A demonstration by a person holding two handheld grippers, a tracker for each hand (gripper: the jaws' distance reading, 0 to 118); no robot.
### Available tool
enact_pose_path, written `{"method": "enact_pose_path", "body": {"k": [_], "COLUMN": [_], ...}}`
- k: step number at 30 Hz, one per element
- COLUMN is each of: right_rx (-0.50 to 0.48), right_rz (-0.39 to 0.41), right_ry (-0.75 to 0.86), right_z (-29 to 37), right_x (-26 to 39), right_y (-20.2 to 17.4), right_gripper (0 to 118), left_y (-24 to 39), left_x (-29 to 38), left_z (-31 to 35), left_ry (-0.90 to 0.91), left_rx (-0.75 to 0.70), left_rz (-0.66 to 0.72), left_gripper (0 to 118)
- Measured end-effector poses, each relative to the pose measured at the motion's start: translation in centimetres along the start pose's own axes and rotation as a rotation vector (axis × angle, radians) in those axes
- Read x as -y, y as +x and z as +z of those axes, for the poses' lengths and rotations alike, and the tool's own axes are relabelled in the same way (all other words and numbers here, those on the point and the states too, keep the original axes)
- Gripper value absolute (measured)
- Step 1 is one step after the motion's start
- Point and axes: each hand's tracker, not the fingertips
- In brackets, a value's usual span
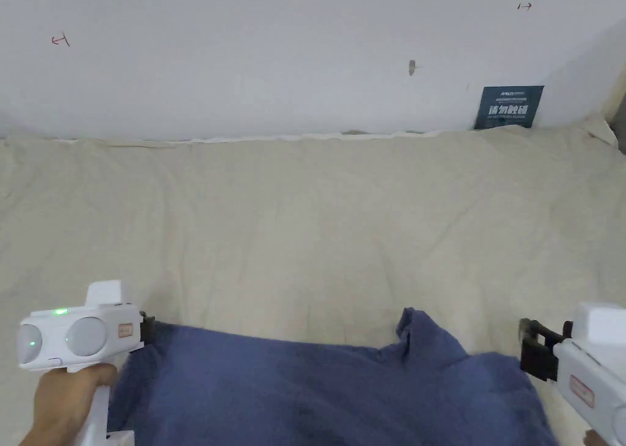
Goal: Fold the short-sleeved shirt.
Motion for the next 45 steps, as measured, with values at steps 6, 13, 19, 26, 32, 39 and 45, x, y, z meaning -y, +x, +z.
{"method": "enact_pose_path", "body": {"k": [6,13,19,26,32,39,45], "right_rx": [0.029,-0.011,-0.011,-0.023,-0.001,0.007,-0.009], "right_rz": [0.009,0.043,0.194,0.243,0.243,0.195,0.14], "right_ry": [-0.23,-0.343,-0.257,0.05,0.347,0.615,0.731], "right_z": [-7.4,-9.7,-7.7,2.1,12.0,19.8,23.1], "right_x": [0.8,3.5,2.1,-5.6,-15.8,-26.1,-31.4], "right_y": [0.6,-0.8,-1.9,-1.3,-1.6,-1.1,-0.8], "right_gripper": [112,57,4,4,4,4,4], "left_y": [-0.1,-0.4,-0.8,-1.0,-1.0,-0.1,0.6], "left_x": [-1.0,-1.0,-0.4,-2.6,-9.5,-17.9,-22.7], "left_z": [5.7,8.2,9.2,14.6,22.4,30.9,33.9], "left_ry": [0.079,0.099,0.104,0.239,0.442,0.657,0.74], "left_rx": [0.059,0.062,0.036,0.002,-0.035,-0.041,-0.049], "left_rz": [-0.017,-0.029,0.005,0.027,0.008,0.028,0.032], "left_gripper": [2,2,2,2,2,2,2]}}
